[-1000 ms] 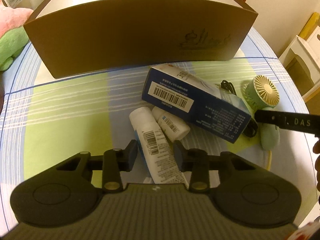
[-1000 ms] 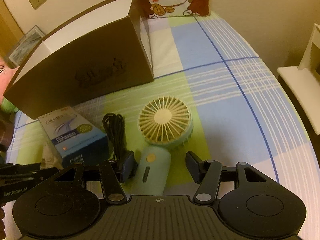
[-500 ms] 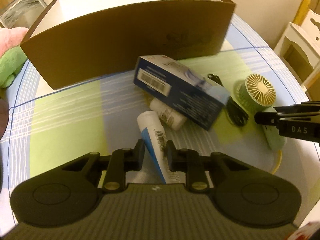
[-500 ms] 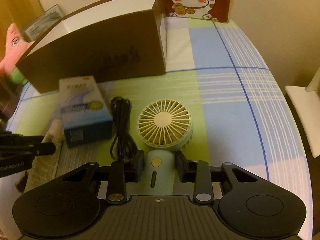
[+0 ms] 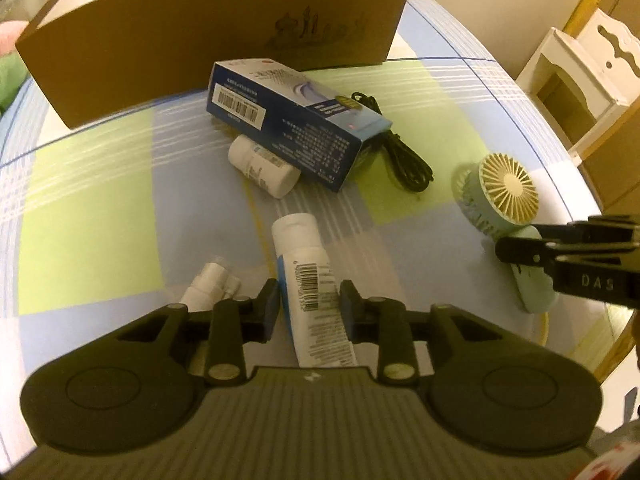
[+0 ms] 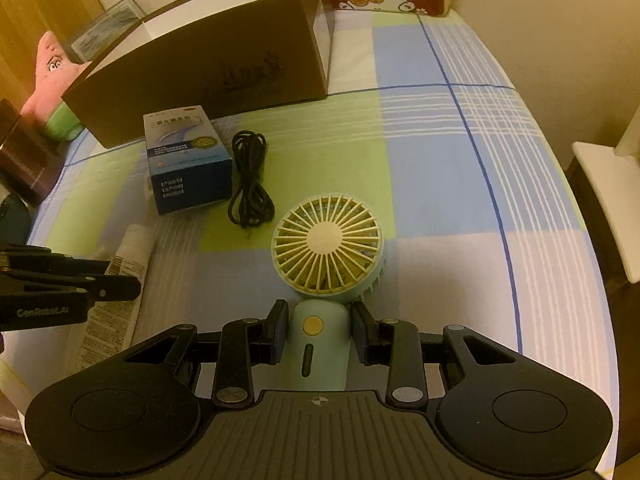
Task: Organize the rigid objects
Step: 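Grasp the white-blue tube with the left gripper while the right gripper grasps the mint fan handle, then carry the tube and mint fan with both grippers over the brown box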
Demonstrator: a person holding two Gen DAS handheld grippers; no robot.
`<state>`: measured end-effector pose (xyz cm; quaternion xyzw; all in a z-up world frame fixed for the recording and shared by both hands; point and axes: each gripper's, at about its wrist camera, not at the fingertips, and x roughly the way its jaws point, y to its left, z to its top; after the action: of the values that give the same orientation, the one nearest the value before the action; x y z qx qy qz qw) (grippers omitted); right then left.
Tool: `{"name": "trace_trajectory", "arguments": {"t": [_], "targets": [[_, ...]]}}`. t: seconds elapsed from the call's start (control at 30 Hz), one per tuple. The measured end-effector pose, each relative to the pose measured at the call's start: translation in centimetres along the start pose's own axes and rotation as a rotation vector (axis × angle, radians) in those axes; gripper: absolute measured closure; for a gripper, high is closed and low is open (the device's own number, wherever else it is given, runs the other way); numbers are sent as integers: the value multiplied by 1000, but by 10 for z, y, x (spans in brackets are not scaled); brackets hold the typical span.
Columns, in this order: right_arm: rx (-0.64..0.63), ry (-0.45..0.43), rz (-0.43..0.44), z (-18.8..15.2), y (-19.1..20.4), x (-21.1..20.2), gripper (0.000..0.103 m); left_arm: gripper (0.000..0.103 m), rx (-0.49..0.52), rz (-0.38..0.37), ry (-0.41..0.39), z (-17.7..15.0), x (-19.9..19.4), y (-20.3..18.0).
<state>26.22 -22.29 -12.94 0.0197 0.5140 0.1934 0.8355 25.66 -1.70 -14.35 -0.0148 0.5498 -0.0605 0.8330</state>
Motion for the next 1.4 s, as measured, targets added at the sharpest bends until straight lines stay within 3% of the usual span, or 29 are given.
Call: {"name": "trace_trajectory", "arguments": {"t": [0.1,0.23,0.33,0.53,0.77,1.4], "targets": [[-16,-8,-9,-2,2,0,69,75,-26,-10,19,1,6,-1],[-21,-18,-12,-4,2,0,69,75,18,23,6,-1,7,-11],[-25,-21,-12,-5,2,0,69,88,61,52,1,-4,7,-18],[-42,-27,-20,-6,5,0,69,88,191,158,-22,-9,7,-43],[-27,-24,-23,-3,4,2,69,87,119,122,-7,-2,9,-35],[-33,-45,-29,-5,7,0,70,90,94,80,-43,-10,-1,-30]]}}
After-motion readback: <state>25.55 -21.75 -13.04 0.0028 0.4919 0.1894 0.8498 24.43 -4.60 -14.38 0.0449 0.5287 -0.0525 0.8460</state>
